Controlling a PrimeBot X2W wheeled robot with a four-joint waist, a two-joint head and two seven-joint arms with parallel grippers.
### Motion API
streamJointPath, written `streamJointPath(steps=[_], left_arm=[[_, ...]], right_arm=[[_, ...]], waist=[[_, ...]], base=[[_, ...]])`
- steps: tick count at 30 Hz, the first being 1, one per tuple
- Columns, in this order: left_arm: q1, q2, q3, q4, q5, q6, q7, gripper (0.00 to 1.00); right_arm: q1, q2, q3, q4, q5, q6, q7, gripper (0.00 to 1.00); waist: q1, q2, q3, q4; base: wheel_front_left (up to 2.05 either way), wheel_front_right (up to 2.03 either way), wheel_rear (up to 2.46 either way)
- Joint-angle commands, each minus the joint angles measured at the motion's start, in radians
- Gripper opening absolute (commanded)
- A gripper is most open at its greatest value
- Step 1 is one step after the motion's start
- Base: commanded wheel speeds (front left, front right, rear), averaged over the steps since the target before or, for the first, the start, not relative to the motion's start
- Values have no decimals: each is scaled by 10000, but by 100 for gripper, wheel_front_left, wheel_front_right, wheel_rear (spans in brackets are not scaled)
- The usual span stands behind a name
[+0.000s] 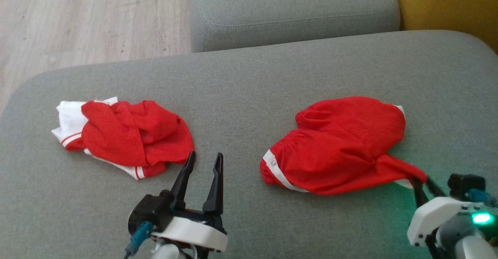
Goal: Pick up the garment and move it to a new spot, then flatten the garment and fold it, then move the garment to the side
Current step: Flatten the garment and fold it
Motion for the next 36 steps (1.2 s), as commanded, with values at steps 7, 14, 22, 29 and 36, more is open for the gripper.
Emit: streamJointPath(steps=[7, 14, 22, 29, 36], left_arm=[[-310, -32, 331, -338, 35, 10, -95, 100], [-308, -32, 321, -320, 108, -38, -95, 100], [-458, -32, 126, -273, 145, -40, -95, 100], [-744, -32, -44, -205, 156, -29, -95, 100], [-1022, -32, -201, -222, 79, 21, -95, 100]], right_arm=[[19, 140, 479, -1636, 906, -7, -1529, 100], [261, 385, 477, -1875, 1581, -7, -2573, 100], [-902, 428, -315, -962, 1711, -7, -1980, 100], [-2951, 432, -1129, 1234, 2301, -7, -553, 100], [-4511, 429, -1841, 3199, 2198, -7, 385, 100]], waist=[[1, 0, 62, -65], [1, 0, 123, -63], [1, 0, 525, 142], [1, 0, 1066, 502], [1, 0, 1460, 867]], base=[[0, 0, 0], [0, 0, 0], [0, 0, 0], [0, 0, 0], [0, 0, 0]])
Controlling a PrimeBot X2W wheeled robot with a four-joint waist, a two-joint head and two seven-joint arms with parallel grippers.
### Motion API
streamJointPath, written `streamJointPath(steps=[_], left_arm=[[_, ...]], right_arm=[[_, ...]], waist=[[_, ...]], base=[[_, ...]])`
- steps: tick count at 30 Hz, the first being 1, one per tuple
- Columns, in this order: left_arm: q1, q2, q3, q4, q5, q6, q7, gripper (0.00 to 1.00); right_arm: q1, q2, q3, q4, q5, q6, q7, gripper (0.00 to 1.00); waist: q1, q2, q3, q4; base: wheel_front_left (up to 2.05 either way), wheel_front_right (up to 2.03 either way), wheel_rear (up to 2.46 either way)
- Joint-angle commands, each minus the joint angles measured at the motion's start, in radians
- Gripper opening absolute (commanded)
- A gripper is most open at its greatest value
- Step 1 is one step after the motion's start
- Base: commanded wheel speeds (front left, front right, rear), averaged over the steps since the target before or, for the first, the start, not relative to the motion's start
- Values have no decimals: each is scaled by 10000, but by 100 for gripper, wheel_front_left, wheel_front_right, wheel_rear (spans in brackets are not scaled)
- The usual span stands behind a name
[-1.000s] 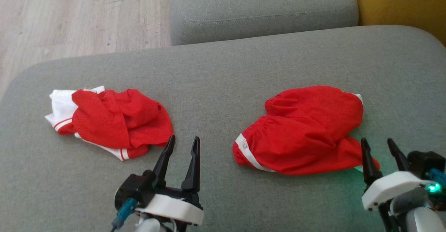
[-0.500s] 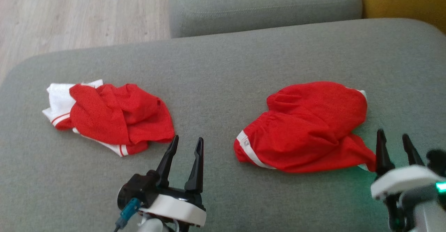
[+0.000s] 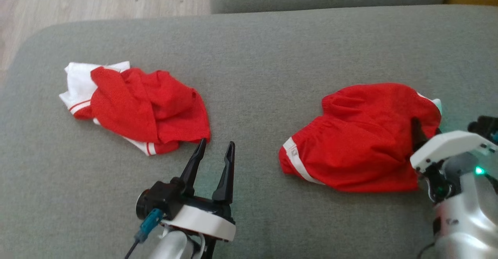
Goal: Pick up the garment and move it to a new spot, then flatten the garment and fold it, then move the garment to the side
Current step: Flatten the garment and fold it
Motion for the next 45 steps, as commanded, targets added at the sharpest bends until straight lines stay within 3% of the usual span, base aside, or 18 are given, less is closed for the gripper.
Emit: streamJointPath(steps=[1, 2, 17, 24, 25, 26, 29, 34, 38, 45], left_arm=[[-436, -30, 221, -300, -26, 34, -95, 100], [-466, -30, 200, -301, -37, 42, -95, 100], [-578, -30, 95, -287, -236, 116, -95, 100], [-654, -30, -10, -373, -334, 153, -95, 100], [-676, -30, -20, -386, -349, 163, -95, 100], [-697, -30, -25, -400, -362, 176, -95, 100], [-763, -30, -11, -453, -391, 239, -95, 100], [-851, -30, 131, -582, -387, 275, -95, 100], [-845, -30, 373, -628, -341, 267, -95, 100], [-670, -30, 795, -732, -253, 202, -95, 100]], right_arm=[[-636, -61, 205, -85, -79, -7, 71, 70], [-784, -76, 233, 32, -94, -7, 75, 0], [-2613, -718, 1898, -194, 70, -7, -564, 0], [-3724, -1121, 2393, 441, -445, -7, -740, 0], [-3863, -1176, 2499, 609, -505, -7, -790, 22], [-3988, -1293, 2592, 802, -653, -7, -855, 100], [-4290, -1686, 3091, 1280, -1335, -7, -1160, 100], [-4510, -1960, 3277, 1613, -1382, -7, -1907, 100], [-4120, -2208, 3335, 1314, -1395, -7, -3076, 100], [-2258, -1827, 3192, 71, -1292, -7, -4269, 100]], waist=[[-2, 0, 137, 143], [-2, 0, 172, 184], [-2, 0, 109, 654], [-2, 0, 277, 1152], [-2, 0, 310, 1202], [-2, 0, 346, 1236], [-2, 0, 434, 1236], [-2, 0, 352, 853], [-2, 0, 105, 376], [-2, 0, -422, -563]], base=[[0, 0, 0], [0, 0, 0], [0, 0, 0], [0, 0, 0], [0, 0, 0], [0, 0, 0], [0, 0, 0], [0, 0, 0], [0, 0, 0], [0, 0, 0]])
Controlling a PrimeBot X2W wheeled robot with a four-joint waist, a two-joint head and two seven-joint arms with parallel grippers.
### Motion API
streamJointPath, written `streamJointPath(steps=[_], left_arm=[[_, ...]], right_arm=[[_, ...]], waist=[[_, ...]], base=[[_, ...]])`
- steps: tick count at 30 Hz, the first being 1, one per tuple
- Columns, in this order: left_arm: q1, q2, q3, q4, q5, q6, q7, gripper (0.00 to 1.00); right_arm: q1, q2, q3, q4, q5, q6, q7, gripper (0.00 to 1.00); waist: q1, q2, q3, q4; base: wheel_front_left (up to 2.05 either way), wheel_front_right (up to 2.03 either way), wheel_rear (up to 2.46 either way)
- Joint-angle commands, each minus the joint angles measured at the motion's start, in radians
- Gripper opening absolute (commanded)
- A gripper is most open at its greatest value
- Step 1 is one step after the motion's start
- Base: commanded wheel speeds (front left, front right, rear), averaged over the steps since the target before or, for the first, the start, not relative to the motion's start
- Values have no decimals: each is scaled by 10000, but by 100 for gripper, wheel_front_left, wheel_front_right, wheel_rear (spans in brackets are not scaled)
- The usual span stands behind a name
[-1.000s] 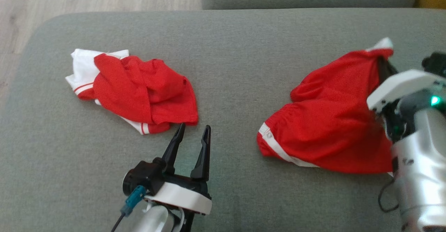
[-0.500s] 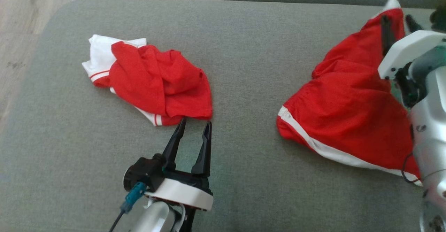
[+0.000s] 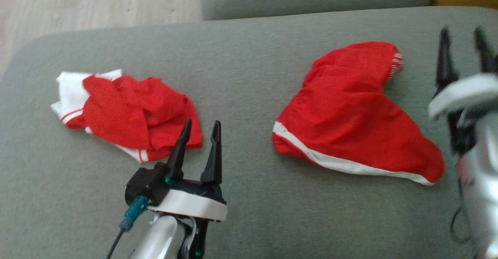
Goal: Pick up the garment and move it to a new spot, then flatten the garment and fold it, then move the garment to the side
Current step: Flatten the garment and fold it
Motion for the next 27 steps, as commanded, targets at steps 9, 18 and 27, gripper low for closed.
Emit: streamJointPath(steps=[9, 18, 27], left_arm=[[154, -13, 761, -478, 115, -75, -95, 100], [411, -13, 780, -327, 283, -167, -95, 100], [506, -13, 814, -312, 411, -264, -95, 100]], right_arm=[[3914, 1600, -288, -3688, -226, -7, -469, 100], [6564, 1893, 107, -5287, 358, -7, -515, 100], [6789, 1897, 138, -5324, 531, -7, -500, 100]], waist=[[0, 0, -853, -1285], [0, 0, -969, -1694], [0, 0, -781, -1629]], base=[[0, 0, 0], [0, 0, 0], [0, 0, 0]])
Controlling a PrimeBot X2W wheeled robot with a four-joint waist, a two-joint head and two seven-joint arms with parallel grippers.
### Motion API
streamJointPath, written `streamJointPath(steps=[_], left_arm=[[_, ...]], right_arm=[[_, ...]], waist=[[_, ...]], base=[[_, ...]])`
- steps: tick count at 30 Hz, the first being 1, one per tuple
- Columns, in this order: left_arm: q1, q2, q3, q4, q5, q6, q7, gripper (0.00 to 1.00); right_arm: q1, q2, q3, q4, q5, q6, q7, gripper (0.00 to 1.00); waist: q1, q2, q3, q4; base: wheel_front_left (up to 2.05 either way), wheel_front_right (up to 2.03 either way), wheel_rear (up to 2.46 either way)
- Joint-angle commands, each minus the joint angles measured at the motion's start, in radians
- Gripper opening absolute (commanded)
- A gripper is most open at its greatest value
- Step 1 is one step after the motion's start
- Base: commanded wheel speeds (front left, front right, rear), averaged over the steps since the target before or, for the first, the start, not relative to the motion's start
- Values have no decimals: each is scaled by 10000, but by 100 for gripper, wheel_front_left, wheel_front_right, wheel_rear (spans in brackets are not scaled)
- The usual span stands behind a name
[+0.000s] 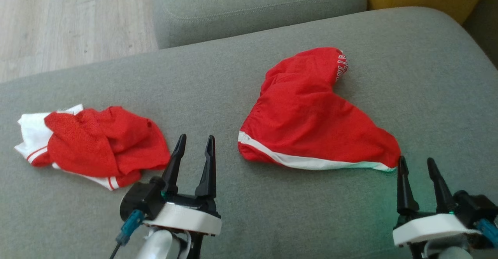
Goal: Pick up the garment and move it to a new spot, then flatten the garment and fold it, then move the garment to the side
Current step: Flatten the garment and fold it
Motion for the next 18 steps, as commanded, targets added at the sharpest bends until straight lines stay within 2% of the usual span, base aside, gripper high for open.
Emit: streamJointPath(steps=[1, 11, 18], left_arm=[[-205, -13, 322, -279, 74, -42, -95, 100], [-373, -13, 91, -128, 190, -46, -95, 100], [-523, -13, 64, -38, 295, -74, -95, 100]], right_arm=[[-258, -66, 183, -205, -47, -7, -32, 100], [-997, -65, -500, 1791, -118, -7, 632, 100], [-1781, -65, -646, 3124, -260, -7, 495, 100]], waist=[[1, 0, 61, 60], [1, 0, 494, 408], [1, 0, 754, 632]], base=[[0, 0, 0], [0, 0, 0], [0, 0, 0]])
